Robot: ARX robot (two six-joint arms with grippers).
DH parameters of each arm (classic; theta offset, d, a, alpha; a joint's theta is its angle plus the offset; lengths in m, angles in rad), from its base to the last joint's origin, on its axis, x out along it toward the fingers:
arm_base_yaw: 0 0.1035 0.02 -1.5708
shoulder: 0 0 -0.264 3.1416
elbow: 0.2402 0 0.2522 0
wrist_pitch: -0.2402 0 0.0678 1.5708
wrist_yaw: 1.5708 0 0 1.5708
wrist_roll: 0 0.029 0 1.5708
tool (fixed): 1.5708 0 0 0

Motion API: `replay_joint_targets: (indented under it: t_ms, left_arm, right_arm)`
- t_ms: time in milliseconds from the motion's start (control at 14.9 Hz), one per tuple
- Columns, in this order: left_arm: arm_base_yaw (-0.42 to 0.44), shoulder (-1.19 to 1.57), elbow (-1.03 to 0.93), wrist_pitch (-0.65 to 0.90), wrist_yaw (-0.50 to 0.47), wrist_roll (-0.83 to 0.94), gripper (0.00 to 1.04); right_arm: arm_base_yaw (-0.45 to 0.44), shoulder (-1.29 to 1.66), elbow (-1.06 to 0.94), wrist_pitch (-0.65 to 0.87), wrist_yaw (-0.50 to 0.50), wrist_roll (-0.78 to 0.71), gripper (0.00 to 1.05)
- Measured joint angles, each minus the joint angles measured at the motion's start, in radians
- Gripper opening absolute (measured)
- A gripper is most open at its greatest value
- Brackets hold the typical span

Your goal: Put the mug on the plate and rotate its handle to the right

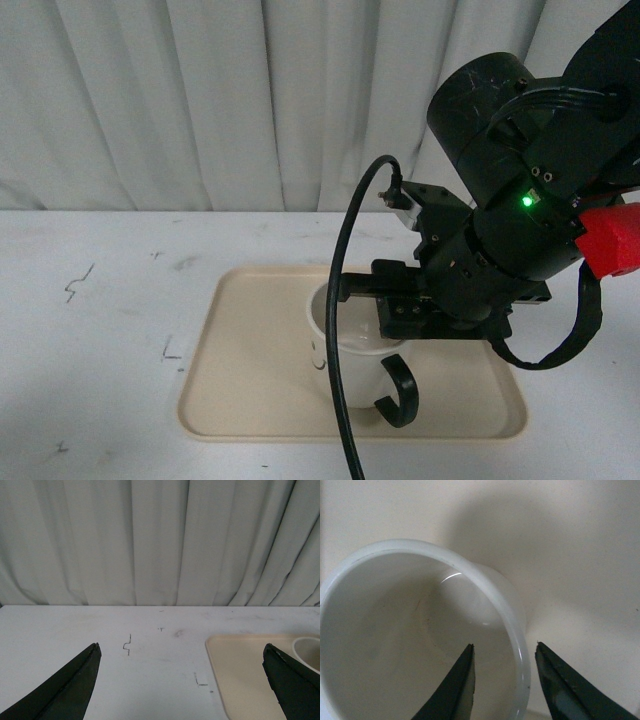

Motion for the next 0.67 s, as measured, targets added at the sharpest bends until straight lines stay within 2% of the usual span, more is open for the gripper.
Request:
replay_joint_targets:
  t_ms: [335,670]
  left_arm:
    - [0.0,0.0,0.0,0.0,0.0,0.0,0.98]
    - [0.0,0.0,0.0,0.0,0.0,0.0,0.98]
  right_arm:
    - [0.0,0.0,0.011,-0.025,0.0,0.001,0.25]
    - [-0.012,-0.001,0.021,-0.079,-0.006,-0.032,0.03]
